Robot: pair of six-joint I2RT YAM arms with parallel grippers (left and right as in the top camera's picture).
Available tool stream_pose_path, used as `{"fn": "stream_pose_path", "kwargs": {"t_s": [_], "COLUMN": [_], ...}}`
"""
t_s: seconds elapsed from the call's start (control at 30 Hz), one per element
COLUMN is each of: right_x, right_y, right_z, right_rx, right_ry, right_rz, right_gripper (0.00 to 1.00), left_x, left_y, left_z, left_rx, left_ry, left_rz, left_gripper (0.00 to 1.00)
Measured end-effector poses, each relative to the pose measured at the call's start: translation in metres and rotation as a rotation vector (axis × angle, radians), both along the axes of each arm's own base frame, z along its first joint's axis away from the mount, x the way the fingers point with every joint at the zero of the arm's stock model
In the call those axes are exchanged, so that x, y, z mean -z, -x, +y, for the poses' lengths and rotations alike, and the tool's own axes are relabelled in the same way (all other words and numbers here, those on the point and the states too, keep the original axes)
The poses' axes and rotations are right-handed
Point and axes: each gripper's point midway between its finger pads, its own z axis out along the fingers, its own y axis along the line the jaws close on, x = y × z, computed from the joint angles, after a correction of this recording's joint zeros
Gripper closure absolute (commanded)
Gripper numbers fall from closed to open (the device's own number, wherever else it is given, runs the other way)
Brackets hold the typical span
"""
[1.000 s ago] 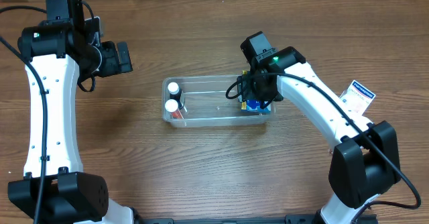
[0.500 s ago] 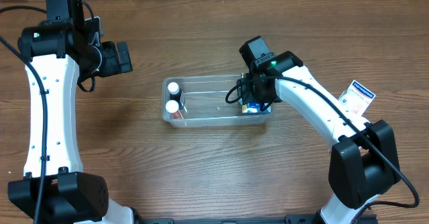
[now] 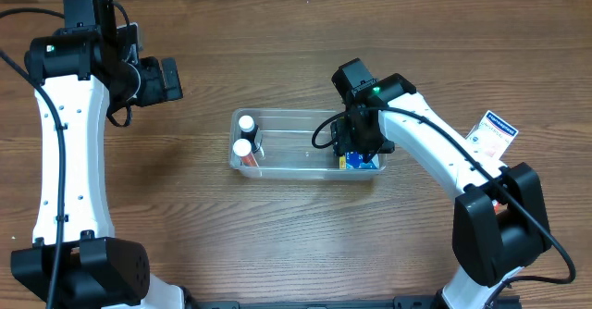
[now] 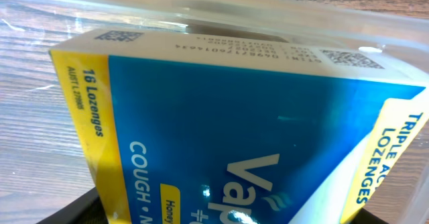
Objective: Pack container
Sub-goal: 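Lower the VapoDrops box into the container's right side and release, then grasp the white Hansaplast box with the right gripper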
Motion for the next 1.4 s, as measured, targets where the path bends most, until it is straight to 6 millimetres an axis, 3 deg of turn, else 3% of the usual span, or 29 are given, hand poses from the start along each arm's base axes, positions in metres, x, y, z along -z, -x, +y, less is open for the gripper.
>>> {"fn": "stream_pose_path", "kwargs": {"t_s": [0.03, 0.1, 0.2, 0.57, 0.63, 0.67, 0.7, 0.77, 0.8, 0.83, 0.9, 0.97, 1.0, 1.03, 1.07, 1.2, 1.27, 1.4], "right_x": [0.0, 0.0, 0.0, -0.005, -0.032, -0.049, -0.081, -0.149, -0.181, -0.215, -0.227, -0.205, -0.166, -0.141, -0.125, -0.019, 0.006, 0.024], "right_y": [0.0, -0.001, -0.003, -0.007, -0.021, -0.028, -0.04, -0.057, -0.064, -0.068, -0.061, -0.054, -0.046, -0.045, -0.045, -0.037, -0.032, -0.034], "right_z": [0.0, 0.001, 0.002, 0.003, 0.007, 0.007, 0.003, -0.022, -0.047, -0.095, -0.174, -0.249, -0.288, -0.299, -0.303, -0.312, -0.307, -0.304], "right_rx": [0.0, 0.0, -0.003, -0.007, -0.007, 0.002, 0.032, 0.139, 0.225, 0.361, 0.57, 0.77, 0.871, 0.886, 0.889, 0.887, 0.873, 0.856], "right_ry": [-0.001, -0.002, -0.006, -0.012, -0.021, -0.017, -0.019, -0.048, -0.067, -0.068, -0.037, 0.014, 0.047, 0.049, 0.048, 0.066, 0.061, 0.045], "right_rz": [-0.002, -0.005, -0.014, -0.027, -0.077, -0.117, -0.199, -0.374, -0.457, -0.546, -0.561, -0.497, -0.384, -0.311, -0.264, 0.022, 0.089, 0.119], "right_gripper": [0.34, 0.18, 0.08, 0.11, 0.01, 0.0, 0.0, 0.0, 0.0, 0.0, 0.0, 0.0, 0.0, 0.0, 0.0, 0.0, 0.0, 0.0], "left_x": [0.0, 0.0, 0.0, 0.0, 0.0, 0.0, 0.0, 0.0, 0.0, 0.0, 0.0, 0.0, 0.0, 0.0, 0.0, 0.001, 0.001, 0.001], "left_y": [0.0, 0.0, 0.0, 0.0, 0.001, 0.001, 0.0, 0.0, 0.0, 0.001, 0.001, 0.001, 0.001, 0.001, 0.001, 0.002, 0.002, 0.002], "left_z": [0.0, 0.0, 0.0, 0.0, 0.0, 0.0, 0.0, 0.0, 0.0, 0.0, 0.0, 0.0, 0.0, 0.0, 0.0, 0.0, 0.0, 0.0], "left_rx": [0.0, 0.0, 0.0, 0.0, 0.0, 0.0, 0.0, 0.0, 0.0, 0.0, 0.0, 0.0, 0.0, 0.0, 0.0, 0.0, 0.0, 0.0], "left_ry": [0.0, 0.0, 0.0, 0.0, 0.0, 0.0, 0.0, 0.0, 0.0, 0.0, 0.0, 0.001, 0.0, 0.0, 0.0, 0.001, 0.002, 0.002], "left_rz": [0.0, 0.0, 0.0, 0.0, 0.002, 0.002, 0.002, 0.002, 0.002, 0.002, 0.002, 0.003, 0.003, 0.003, 0.003, 0.007, 0.009, 0.01], "left_gripper": [0.0, 0.0, 0.0, 0.0, 0.0, 0.0, 0.0, 0.0, 0.0, 0.0, 0.0, 0.0, 0.0, 0.0, 0.0, 0.0, 0.0, 0.0]}}
